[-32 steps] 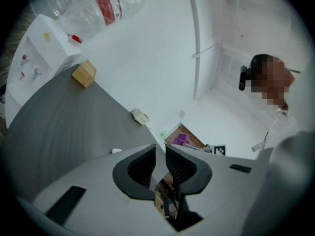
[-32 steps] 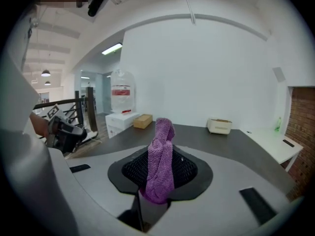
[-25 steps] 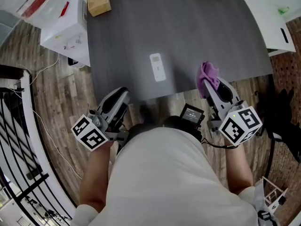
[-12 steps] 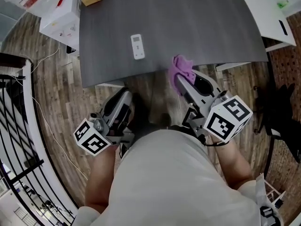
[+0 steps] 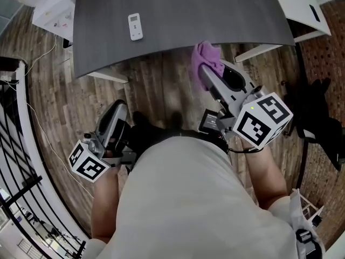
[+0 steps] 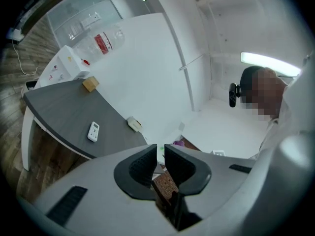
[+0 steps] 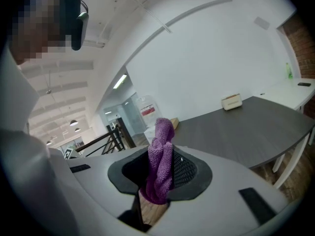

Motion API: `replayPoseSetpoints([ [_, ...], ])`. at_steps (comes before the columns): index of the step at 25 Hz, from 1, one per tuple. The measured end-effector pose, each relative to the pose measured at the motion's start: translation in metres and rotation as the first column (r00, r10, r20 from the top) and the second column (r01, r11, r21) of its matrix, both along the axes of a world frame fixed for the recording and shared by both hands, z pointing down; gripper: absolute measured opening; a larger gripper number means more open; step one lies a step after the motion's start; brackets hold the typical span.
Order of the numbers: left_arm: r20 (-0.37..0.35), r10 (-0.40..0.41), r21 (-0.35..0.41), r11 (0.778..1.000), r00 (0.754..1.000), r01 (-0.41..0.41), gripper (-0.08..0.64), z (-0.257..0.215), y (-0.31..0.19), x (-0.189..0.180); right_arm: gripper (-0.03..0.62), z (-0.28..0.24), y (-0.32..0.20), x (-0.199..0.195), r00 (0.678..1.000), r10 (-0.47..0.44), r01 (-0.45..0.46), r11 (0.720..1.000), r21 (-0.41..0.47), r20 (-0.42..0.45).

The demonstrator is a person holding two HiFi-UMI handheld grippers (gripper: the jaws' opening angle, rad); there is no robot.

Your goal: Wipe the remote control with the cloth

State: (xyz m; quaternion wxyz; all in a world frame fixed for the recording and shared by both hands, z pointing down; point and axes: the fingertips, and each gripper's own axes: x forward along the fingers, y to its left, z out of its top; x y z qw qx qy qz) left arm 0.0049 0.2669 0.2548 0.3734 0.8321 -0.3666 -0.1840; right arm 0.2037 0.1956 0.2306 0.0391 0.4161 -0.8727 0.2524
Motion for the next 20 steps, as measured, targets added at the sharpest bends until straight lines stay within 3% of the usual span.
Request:
replayPoseSetpoints([
  [7, 0.008, 0.101, 0.028, 0.994, 0.995, -0.101, 0.05, -0.011, -0.016, 0.014, 0.1, -0.002, 0.004, 0.001, 0.998, 0.065, -0.065, 0.998, -0.023, -0.008],
  [20, 0.008, 0.12, 0.035, 0.992, 0.993, -0.12, 0.048, -0.024, -0.007, -0.045, 0.1, -0.031, -0.002, -0.061, 0.997, 0.07, -0.07, 0.997, 0.022, 0.015],
])
